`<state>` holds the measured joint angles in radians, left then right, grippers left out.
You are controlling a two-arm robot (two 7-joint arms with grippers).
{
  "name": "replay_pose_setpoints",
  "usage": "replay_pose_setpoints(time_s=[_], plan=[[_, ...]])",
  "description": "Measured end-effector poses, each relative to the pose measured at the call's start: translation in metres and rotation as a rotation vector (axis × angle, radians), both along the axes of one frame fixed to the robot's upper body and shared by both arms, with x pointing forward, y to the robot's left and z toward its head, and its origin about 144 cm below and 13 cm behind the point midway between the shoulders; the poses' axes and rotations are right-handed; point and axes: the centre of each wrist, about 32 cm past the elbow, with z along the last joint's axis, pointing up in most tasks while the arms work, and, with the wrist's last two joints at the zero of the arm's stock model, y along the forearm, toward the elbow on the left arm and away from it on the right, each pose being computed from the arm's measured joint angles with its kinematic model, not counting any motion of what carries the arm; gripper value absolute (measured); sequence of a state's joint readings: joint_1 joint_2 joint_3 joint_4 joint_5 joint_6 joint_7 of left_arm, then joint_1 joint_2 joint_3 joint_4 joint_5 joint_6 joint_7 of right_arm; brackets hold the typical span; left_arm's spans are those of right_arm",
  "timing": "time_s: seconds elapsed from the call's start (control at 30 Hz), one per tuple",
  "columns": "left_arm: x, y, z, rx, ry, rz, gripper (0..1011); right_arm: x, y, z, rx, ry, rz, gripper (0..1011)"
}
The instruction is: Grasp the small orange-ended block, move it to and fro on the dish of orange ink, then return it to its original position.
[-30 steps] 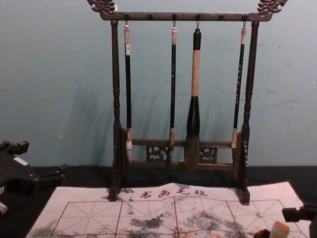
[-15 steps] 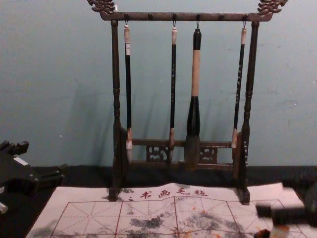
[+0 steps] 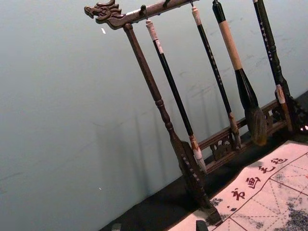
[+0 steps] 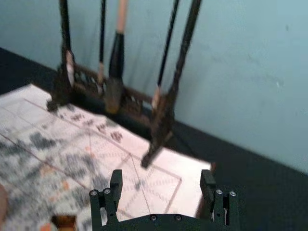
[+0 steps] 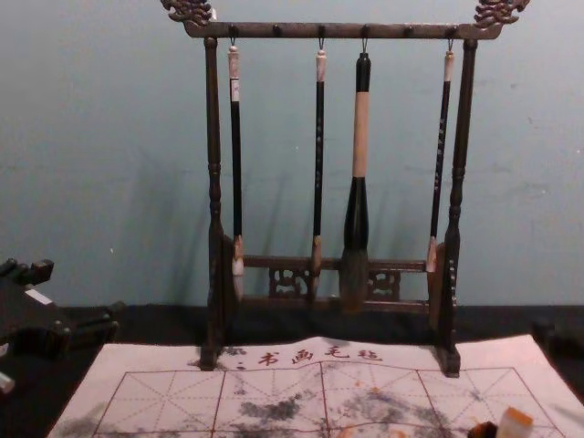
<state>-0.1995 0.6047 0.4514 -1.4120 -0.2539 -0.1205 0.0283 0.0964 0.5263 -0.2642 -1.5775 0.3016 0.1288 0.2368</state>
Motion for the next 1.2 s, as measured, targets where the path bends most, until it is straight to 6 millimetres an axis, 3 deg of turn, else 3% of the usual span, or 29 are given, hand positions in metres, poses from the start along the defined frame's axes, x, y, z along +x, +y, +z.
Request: replay_pose_setpoints(time_s=[0.4, 1.2], plan=[[0.0, 0.0, 0.0, 0.0, 0.0, 0.0, 1001, -0.011, 0.001, -0.026, -0.004, 0.074, -0.066, 1000], [0.0, 0.0, 0.0, 0.0, 0.0, 0.0, 1001, -0.011, 0.001, -0.024, -0.01, 0.07, -0.06, 1000]])
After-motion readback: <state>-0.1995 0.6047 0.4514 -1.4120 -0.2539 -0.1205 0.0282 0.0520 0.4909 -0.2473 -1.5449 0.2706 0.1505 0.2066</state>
